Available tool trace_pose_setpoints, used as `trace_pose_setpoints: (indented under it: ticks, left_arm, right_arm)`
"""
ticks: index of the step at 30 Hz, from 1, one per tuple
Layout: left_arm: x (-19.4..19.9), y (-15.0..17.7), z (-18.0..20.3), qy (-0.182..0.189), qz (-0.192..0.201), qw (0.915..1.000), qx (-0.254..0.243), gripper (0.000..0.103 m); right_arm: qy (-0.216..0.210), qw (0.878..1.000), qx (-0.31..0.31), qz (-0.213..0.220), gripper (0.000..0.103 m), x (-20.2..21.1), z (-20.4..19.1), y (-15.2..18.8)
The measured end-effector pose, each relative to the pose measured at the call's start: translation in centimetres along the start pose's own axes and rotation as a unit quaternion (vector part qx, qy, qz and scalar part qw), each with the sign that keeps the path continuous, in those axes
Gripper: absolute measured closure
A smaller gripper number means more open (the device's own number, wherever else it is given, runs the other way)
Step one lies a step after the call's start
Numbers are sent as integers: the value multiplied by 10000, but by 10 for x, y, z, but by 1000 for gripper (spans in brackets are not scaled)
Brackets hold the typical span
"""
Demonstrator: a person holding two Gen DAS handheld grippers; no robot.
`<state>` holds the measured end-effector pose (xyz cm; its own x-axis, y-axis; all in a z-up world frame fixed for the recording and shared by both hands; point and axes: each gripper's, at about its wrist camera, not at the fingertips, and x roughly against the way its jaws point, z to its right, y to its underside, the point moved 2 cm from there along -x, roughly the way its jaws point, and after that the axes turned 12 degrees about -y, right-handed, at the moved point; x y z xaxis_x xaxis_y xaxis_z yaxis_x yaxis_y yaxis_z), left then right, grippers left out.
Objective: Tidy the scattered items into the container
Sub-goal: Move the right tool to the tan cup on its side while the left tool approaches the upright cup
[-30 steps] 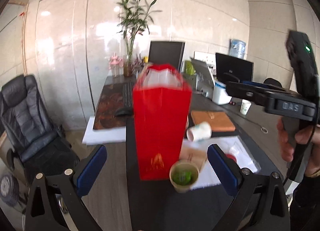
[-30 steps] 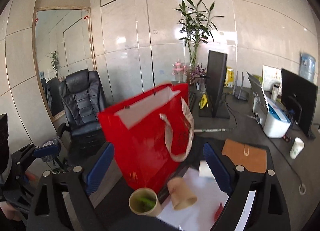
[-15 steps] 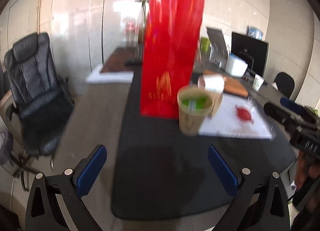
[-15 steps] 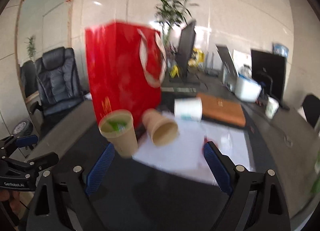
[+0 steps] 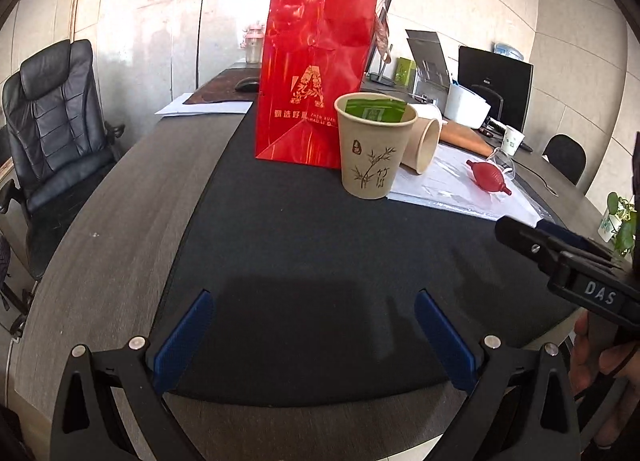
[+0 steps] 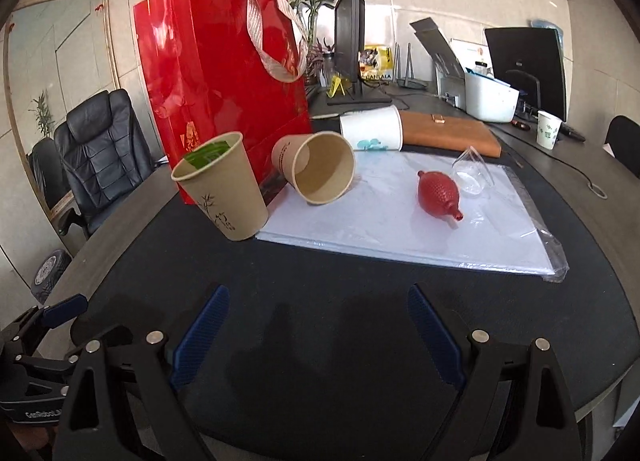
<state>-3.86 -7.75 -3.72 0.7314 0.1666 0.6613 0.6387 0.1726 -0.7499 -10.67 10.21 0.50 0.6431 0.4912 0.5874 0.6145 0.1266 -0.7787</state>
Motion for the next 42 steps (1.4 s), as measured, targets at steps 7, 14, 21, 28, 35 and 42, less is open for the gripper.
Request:
trace_pose_setpoints:
  ticks: [7, 14, 21, 28, 35, 42]
  left_arm:
    - [0, 6, -1, 40, -117, 9999, 6, 0]
    - [2, 13, 1, 0, -174, 9998, -63, 0]
    - [14, 16, -4, 56, -87, 9999, -25, 0]
    - [14, 11, 0, 25, -51, 9999, -119, 0]
    - [17, 5, 2, 20, 13, 9996, -275, 0]
    - [13, 6, -3, -9, -40, 9996, -286, 0]
  right_arm:
    - [-11, 9999, -17, -133, 9, -7, -1, 5]
    - [-112, 9998, -24, -134, 9, -5, -4, 11]
    - [-177, 9997, -45, -132, 9, -6, -9, 13]
    - [-152, 9997, -191, -80, 9, -7, -1, 8]
    - [-200, 9993, -316, 69, 9, -7, 1, -6]
    - [-189, 9993, -111, 318, 9, -6, -3, -30]
